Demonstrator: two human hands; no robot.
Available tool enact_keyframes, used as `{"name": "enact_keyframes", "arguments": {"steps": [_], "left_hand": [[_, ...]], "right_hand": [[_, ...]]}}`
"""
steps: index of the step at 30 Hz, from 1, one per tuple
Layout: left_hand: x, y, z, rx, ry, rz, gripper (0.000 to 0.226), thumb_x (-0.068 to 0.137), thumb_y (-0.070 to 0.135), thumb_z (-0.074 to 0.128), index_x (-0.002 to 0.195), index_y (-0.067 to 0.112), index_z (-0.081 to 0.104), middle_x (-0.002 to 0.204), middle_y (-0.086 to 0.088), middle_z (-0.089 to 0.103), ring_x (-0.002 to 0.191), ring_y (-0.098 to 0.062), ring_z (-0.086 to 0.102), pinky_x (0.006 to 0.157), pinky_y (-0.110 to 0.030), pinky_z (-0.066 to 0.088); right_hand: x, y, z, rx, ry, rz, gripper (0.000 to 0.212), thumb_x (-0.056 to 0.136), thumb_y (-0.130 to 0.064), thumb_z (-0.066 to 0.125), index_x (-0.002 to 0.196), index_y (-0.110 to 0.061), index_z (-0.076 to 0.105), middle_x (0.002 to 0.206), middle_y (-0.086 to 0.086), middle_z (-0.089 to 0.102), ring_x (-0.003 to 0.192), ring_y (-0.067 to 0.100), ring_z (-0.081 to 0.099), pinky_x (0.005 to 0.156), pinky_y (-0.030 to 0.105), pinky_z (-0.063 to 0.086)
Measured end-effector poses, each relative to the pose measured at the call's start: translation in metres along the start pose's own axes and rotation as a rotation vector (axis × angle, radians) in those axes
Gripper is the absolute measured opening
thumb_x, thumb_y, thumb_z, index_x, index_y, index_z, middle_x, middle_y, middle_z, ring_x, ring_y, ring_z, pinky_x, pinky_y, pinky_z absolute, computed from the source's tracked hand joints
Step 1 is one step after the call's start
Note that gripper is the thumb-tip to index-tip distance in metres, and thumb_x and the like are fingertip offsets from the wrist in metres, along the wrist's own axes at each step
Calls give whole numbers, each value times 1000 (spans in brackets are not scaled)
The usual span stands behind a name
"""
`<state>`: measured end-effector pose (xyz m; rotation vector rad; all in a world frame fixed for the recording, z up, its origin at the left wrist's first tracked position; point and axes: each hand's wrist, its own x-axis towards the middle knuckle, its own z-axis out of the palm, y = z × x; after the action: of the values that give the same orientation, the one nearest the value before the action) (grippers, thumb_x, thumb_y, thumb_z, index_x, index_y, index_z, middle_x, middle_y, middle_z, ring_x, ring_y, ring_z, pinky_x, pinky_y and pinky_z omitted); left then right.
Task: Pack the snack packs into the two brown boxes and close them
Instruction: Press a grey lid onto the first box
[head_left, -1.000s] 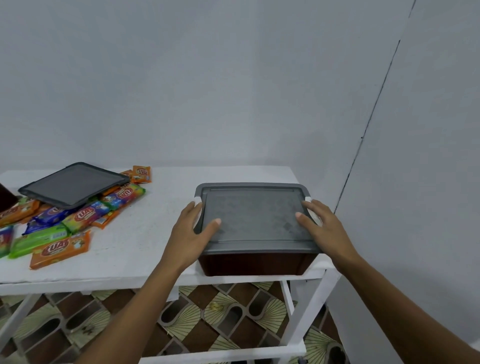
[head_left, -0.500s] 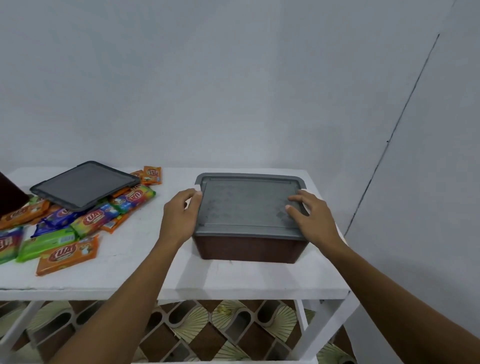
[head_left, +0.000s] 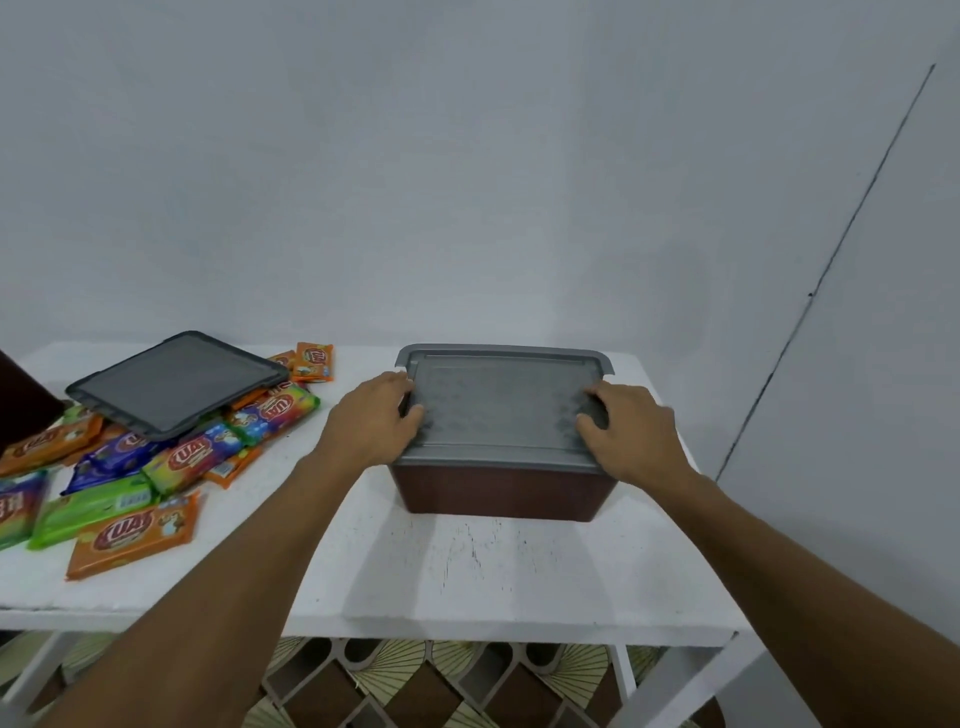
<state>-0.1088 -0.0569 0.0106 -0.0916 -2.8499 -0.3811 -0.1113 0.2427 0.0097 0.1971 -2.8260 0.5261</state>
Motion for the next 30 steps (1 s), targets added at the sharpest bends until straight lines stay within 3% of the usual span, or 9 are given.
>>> {"name": "enact_keyframes", "arguments": {"steps": [2, 4, 7, 10, 14, 17, 19, 25, 30], "left_hand": [[11, 4, -7, 112, 9, 2, 36, 93, 46, 46, 96, 15, 63, 105, -7, 66, 88, -23, 59, 72, -35, 49], [16, 12, -8, 156, 58, -10, 35, 95, 43, 44, 90, 12, 60, 97, -7, 65, 82, -23, 59, 70, -34, 48], [20, 19, 5, 170, 120, 0, 36, 97, 38, 43, 113, 8, 56, 118, -13, 56, 103, -29, 54, 84, -42, 49], [23, 16, 15, 156, 37, -29, 56, 94, 52, 42, 132, 10, 41, 134, -14, 40, 122, -32, 39, 97, -47, 41], [28, 9, 19, 102, -157, -47, 83, 92, 68, 29, 154, 16, 11, 163, -3, 3, 149, -28, 5, 118, -49, 15], [33, 9, 22, 109, -205, -45, 88, 90, 72, 24, 156, 18, 4, 164, -4, -1, 150, -24, 2, 120, -47, 7], [32, 9, 22, 117, -194, -47, 89, 89, 74, 24, 156, 19, 3, 164, -3, -1, 150, -23, 1, 120, -48, 4], [33, 11, 18, 114, -151, -11, 86, 89, 71, 32, 152, 13, 21, 162, -7, 10, 149, -22, 8, 121, -45, 10], [36, 8, 18, 39, -195, -23, 92, 88, 71, 37, 154, 10, 15, 163, -8, 4, 150, -22, 3, 121, -44, 10]], "right_hand": [[7, -5, -6, -164, -77, -28, 49, 92, -52, 45, 133, -26, 48, 129, 0, 59, 122, 23, 52, 107, 49, 30], [13, -8, -9, -225, -94, -78, 55, 92, -56, 43, 138, -26, 44, 127, 0, 60, 123, 22, 52, 111, 51, 22], [25, -8, -12, -261, -46, -122, 59, 91, -58, 41, 139, -24, 42, 109, -1, 66, 107, 23, 60, 105, 47, 31], [35, -10, -4, -243, 5, -123, 64, 89, -60, 41, 141, -23, 38, 128, 5, 59, 116, 27, 54, 98, 46, 37], [37, -9, 12, -248, -102, -93, 73, 90, -68, 34, 150, -29, 20, 151, 11, 31, 138, 32, 27, 108, 54, 27], [42, -4, 15, -220, -249, -19, 79, 88, -75, 22, 153, -34, 7, 162, 11, 5, 149, 31, 2, 116, 58, 10], [44, -5, 16, -235, -307, -19, 79, 86, -77, 16, 153, -35, 8, 162, 12, 2, 150, 29, -4, 117, 59, 7], [47, -6, 14, -275, -307, -24, 77, 85, -79, 17, 150, -37, 14, 159, 8, 13, 148, 27, 5, 112, 61, 18], [49, -14, 5, -318, -369, 23, 77, 84, -80, 20, 150, -40, 14, 160, 5, 13, 149, 25, 2, 110, 65, 8]]}}
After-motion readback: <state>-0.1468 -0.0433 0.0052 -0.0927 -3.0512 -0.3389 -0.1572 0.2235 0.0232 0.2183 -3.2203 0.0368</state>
